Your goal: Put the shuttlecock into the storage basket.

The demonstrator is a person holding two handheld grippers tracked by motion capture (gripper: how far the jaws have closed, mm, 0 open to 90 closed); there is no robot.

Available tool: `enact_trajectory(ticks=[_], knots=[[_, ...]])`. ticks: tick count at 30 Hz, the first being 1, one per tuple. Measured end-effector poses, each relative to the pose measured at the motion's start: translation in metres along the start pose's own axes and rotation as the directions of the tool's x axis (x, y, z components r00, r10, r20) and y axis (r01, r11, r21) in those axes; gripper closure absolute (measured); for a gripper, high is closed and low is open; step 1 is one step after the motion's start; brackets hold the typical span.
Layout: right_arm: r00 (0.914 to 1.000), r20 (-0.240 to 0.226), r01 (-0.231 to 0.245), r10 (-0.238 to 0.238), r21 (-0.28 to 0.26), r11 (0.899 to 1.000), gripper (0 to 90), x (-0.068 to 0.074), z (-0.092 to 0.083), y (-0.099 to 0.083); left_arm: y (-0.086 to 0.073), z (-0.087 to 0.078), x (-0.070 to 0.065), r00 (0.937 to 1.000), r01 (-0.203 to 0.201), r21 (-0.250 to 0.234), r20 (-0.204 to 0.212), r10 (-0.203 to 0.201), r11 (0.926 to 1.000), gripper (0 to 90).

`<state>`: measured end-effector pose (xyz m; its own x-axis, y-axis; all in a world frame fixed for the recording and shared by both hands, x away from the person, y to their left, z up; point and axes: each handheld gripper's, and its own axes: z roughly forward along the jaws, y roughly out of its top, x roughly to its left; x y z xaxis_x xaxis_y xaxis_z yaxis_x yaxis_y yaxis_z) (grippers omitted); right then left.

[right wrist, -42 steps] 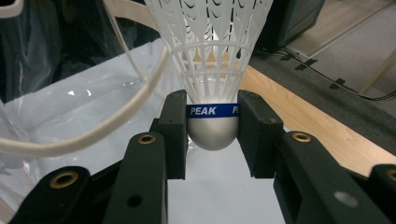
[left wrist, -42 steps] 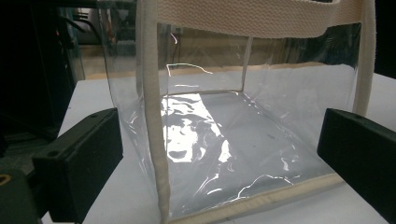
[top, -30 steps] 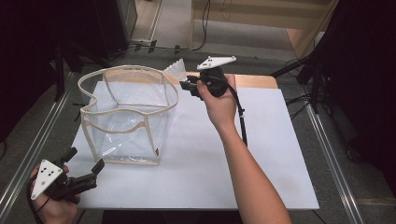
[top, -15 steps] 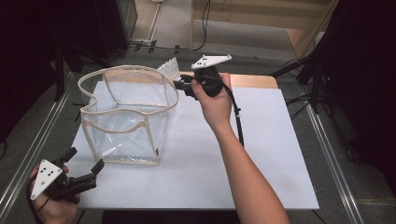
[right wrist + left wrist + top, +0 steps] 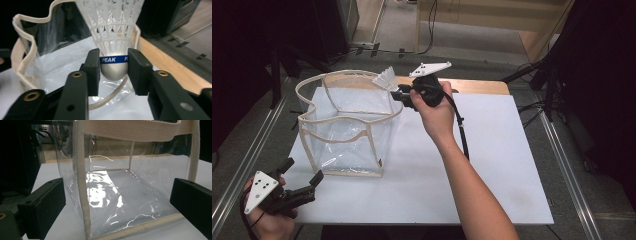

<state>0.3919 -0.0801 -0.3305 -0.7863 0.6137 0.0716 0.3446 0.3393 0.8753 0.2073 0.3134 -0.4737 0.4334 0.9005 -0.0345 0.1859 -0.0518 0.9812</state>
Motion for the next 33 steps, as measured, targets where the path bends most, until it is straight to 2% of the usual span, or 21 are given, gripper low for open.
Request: enact_trajectory(ticks=[3,5,7,10,11,13,23,26,33], knots=[[0.9999,-0.016,0.001,-0.002,-0.023,1.0,32.2,0.0,-0.002,-0.002,0.0,0.0,0.0,1.0,0.001,-0.002,0.001,-0.001,1.0,0.6],[0.9998,-0.02,-0.007,0.006,-0.051,0.999,21.2,-0.002,-0.006,-0.002,0.0,0.0,0.0,1.0,0.0,-0.001,0.002,0.0,1.0,0.6],[0.9999,-0.012,-0.004,0.003,-0.059,0.998,12.8,-0.002,-0.008,-0.003,0.0,0.0,0.0,1.0,0.0,-0.001,0.002,0.0,1.0,0.6],[0.9999,0.009,0.012,-0.012,-0.053,0.999,7.2,-0.002,-0.011,-0.006,0.0,0.0,0.0,1.0,0.0,-0.003,0.002,0.0,1.0,0.6],[0.9998,0.016,0.011,-0.01,-0.049,0.999,1.2,-0.002,-0.012,-0.007,0.0,0.0,0.0,1.0,-0.001,-0.002,0.002,0.001,1.0,0.6],[1.0,0.006,0.004,-0.003,-0.034,0.999,0.0,-0.003,-0.013,-0.01,0.0,0.0,-0.001,1.0,-0.002,0.0,0.003,0.002,1.0,0.7],[0.9978,0.054,0.042,-0.039,-0.055,0.998,0.0,-0.001,-0.025,-0.022,0.0,0.0,-0.001,1.0,-0.002,0.0,0.0,0.002,1.0,0.6],[0.9957,0.082,0.048,-0.042,-0.061,0.997,0.0,0.001,-0.028,-0.027,0.0,0.0,-0.001,1.0,-0.003,-0.001,0.001,0.003,1.0,0.6],[0.9977,0.062,0.032,-0.029,-0.058,0.998,0.0,-0.002,-0.034,-0.042,0.0,0.0,-0.002,1.0,-0.002,0.001,0.004,0.002,1.0,0.6]])
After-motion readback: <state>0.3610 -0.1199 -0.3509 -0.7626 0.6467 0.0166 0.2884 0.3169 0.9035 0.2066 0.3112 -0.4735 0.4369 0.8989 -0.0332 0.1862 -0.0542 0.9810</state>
